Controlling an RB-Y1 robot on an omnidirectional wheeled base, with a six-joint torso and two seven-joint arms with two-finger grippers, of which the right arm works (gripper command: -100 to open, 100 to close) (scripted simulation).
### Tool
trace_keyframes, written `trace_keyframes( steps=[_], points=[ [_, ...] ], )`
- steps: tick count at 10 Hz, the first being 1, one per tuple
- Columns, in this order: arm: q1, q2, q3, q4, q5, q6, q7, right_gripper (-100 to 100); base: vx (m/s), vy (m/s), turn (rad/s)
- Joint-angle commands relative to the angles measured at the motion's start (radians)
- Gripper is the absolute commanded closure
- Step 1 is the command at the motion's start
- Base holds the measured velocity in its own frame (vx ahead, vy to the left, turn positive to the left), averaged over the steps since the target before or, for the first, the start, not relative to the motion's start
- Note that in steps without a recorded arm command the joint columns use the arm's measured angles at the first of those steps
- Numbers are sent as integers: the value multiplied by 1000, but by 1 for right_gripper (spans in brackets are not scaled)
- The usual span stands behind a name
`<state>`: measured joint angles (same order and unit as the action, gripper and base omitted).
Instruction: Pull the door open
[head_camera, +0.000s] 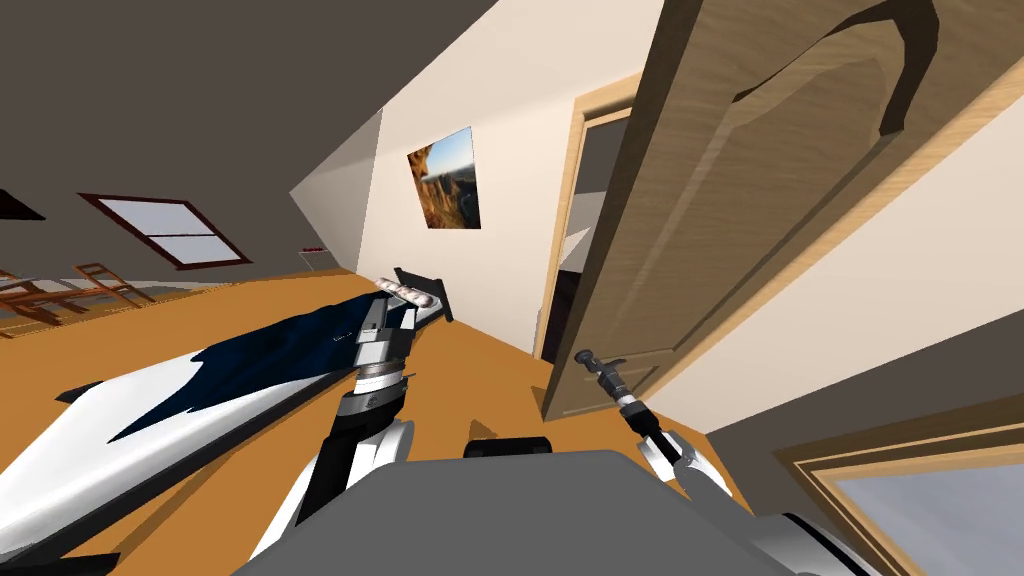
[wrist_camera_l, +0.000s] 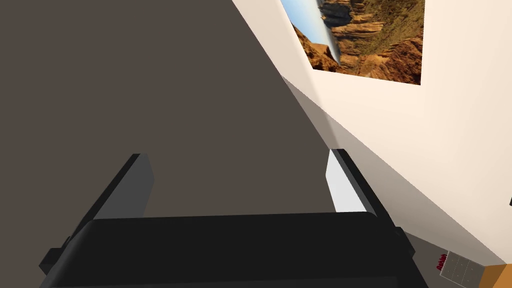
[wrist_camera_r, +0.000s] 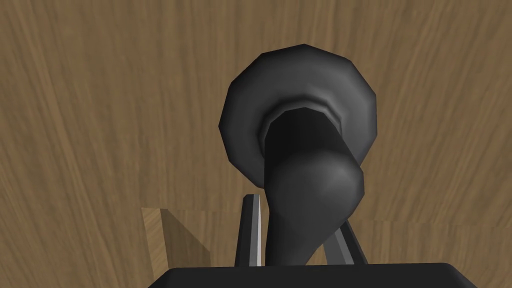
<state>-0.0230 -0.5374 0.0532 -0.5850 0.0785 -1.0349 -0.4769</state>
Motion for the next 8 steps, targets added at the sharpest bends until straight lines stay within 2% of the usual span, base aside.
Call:
trace_keyframes(
  steps=[1,2,3,8],
  points=[
    [0,0,0,0,0,0,0,100,-103,-35,19],
    [14,-7,3,5,3,-22,-9,100,-151,-23,188],
    [17,-10,3,7,3,-27,-11,100,-197,-94,174],
    [49,-36,6,24,8,-93,-30,100,-203,-114,184]
  ],
)
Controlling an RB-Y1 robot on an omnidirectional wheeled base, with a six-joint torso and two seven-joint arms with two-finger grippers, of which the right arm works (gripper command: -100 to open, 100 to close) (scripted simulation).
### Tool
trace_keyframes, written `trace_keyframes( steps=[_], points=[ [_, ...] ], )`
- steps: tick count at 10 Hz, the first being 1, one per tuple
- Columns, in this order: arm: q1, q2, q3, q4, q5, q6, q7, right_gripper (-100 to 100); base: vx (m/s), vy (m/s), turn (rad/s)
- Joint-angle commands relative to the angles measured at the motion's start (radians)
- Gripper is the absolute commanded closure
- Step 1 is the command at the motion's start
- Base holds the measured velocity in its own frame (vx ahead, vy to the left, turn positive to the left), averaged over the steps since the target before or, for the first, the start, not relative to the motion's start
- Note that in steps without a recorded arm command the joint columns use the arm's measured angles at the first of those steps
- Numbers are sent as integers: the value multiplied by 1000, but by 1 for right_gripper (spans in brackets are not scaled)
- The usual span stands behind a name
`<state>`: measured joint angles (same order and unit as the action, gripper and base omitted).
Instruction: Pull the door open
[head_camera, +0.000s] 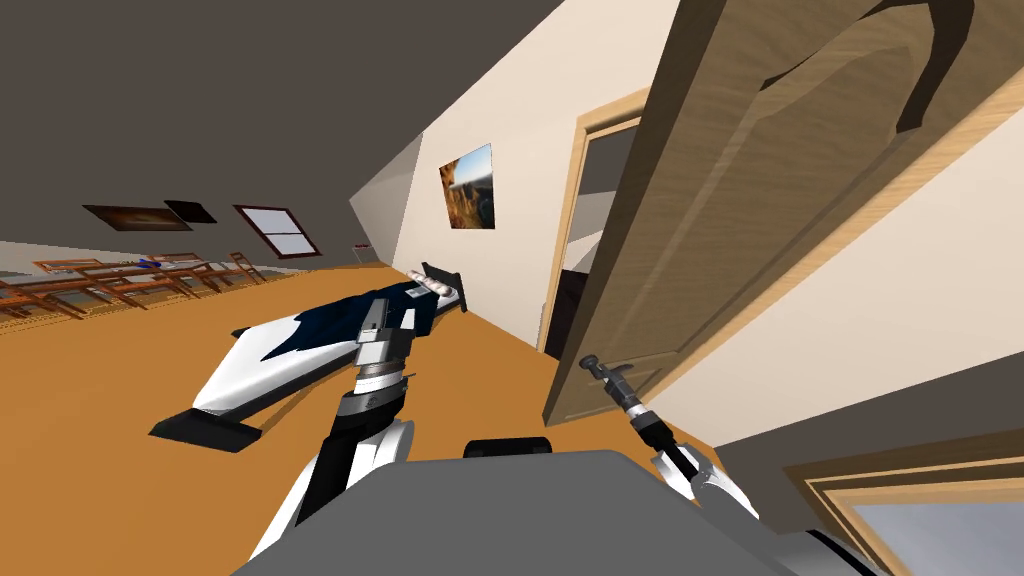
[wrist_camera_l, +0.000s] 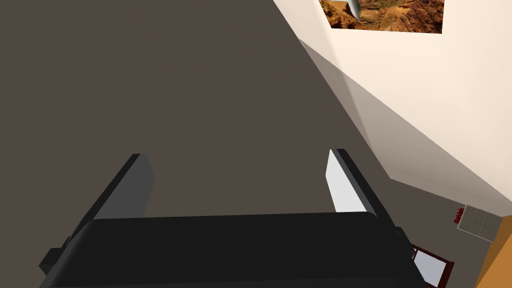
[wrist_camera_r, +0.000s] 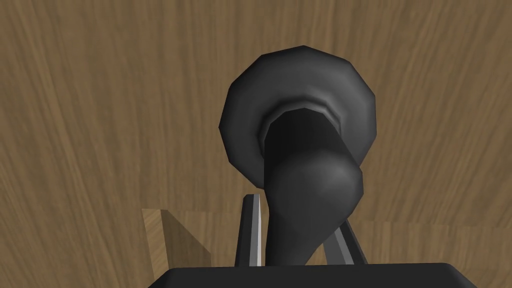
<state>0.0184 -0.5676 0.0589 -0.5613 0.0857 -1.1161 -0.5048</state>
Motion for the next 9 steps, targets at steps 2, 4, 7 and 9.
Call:
trace_keyframes(
  steps=[2,4,7,9],
  points=[
    [18,-14,1,7,2,-34,-9,100,-208,-73,144],
    [11,-12,1,26,3,-42,-8,100,-120,-63,69],
    [27,-22,-1,53,7,-89,-15,100,-177,-91,192],
    [36,-29,-4,71,9,-122,-20,100,-192,-119,195]
  ],
)
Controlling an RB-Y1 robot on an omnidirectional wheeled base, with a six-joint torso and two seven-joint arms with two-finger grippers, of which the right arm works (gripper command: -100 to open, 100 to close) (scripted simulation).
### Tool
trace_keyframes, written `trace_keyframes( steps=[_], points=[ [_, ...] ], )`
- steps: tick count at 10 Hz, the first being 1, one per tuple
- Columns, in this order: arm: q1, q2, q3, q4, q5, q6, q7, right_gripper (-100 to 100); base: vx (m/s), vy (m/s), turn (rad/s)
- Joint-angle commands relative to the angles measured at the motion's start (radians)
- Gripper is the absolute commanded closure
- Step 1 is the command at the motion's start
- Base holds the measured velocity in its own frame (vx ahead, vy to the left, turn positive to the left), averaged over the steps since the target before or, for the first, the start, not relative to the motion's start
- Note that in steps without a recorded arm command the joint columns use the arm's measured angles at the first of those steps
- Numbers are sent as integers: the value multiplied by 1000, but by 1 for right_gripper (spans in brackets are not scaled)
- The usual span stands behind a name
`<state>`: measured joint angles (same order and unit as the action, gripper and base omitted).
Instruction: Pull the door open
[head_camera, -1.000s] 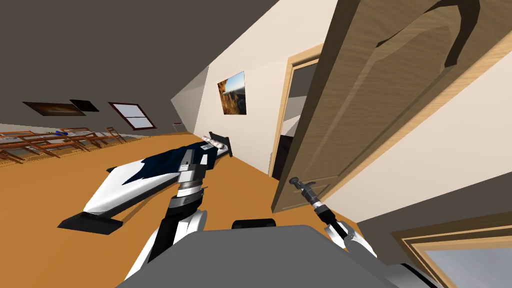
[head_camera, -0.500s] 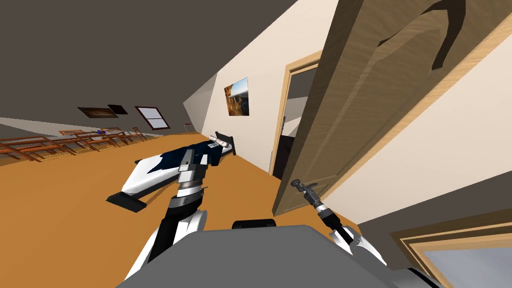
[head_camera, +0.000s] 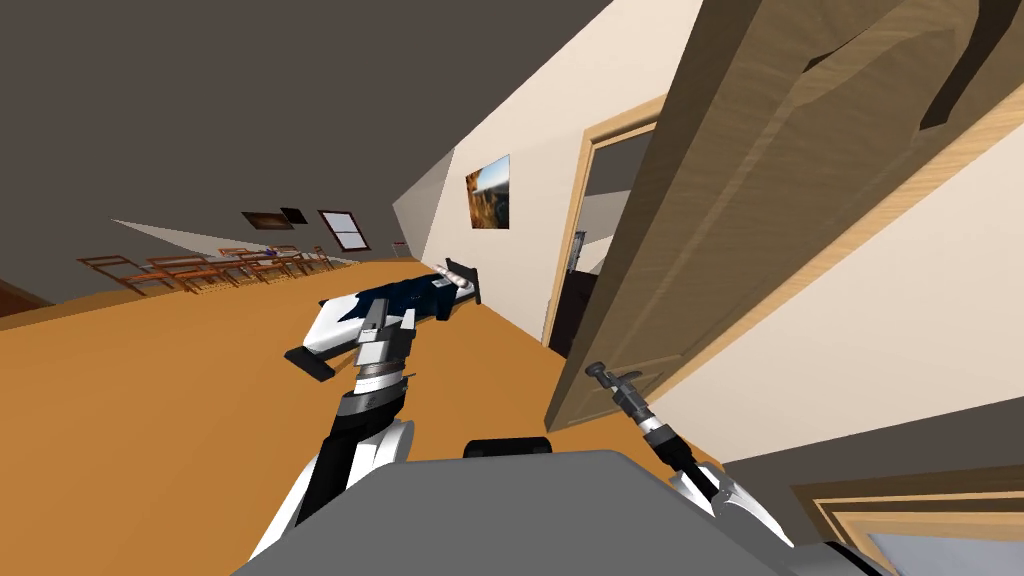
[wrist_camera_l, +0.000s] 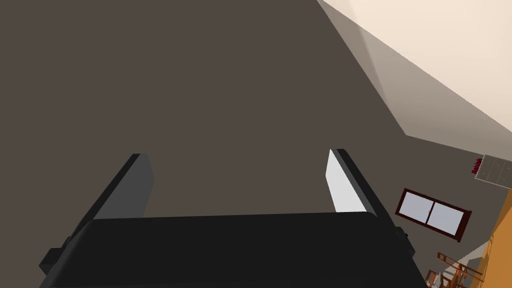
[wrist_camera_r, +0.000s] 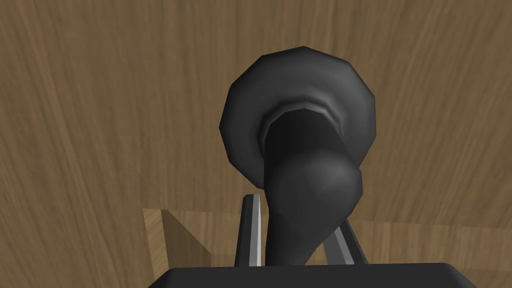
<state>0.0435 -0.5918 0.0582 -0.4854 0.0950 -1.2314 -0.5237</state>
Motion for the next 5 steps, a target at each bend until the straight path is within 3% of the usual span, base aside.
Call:
trace_keyframes(
  steps=[1,3,5],
  points=[
    [16,-9,-4,4,1,-23,-3,100,-194,-104,216],
    [25,-16,-7,21,3,-54,-8,100,-201,-98,203],
    [31,-21,-8,31,4,-72,-10,100,-184,-75,120]
  ],
)
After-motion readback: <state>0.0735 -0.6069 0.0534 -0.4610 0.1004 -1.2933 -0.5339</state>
